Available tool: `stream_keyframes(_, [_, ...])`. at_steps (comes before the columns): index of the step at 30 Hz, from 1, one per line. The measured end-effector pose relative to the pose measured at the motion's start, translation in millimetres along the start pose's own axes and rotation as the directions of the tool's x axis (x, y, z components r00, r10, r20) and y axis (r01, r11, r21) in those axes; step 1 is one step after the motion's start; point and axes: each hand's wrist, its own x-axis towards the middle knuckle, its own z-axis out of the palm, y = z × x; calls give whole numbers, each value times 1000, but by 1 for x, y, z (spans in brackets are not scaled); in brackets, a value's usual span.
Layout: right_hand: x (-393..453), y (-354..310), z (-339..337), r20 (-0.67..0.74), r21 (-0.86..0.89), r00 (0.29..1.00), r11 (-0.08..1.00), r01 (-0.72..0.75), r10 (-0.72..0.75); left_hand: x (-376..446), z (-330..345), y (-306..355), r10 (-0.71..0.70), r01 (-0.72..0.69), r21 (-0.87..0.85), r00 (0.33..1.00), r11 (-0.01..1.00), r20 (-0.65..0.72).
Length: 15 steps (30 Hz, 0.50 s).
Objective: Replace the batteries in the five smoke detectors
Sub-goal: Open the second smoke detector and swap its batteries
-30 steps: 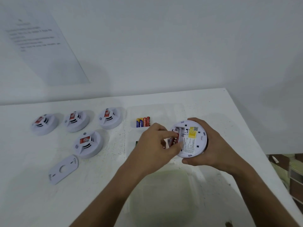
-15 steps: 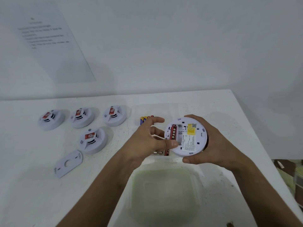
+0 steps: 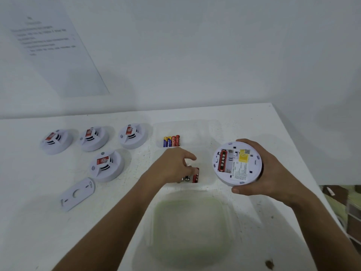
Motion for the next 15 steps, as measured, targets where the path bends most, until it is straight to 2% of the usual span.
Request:
stream_keyframes(3, [-5,4,0,1,-8,1000,1000,-14,14,12,7,4,-5,0,117,999,993,44])
stream_keyframes(6, [-7,7,-1,-4,3,1000,1000,-11,11,19,13,2,12,-18,136,999,991,42])
stream_keyframes(15, [-1,12,4,-11,9,1000,1000,-23,23,15,24,1,33,-36,-11,981,999,-189])
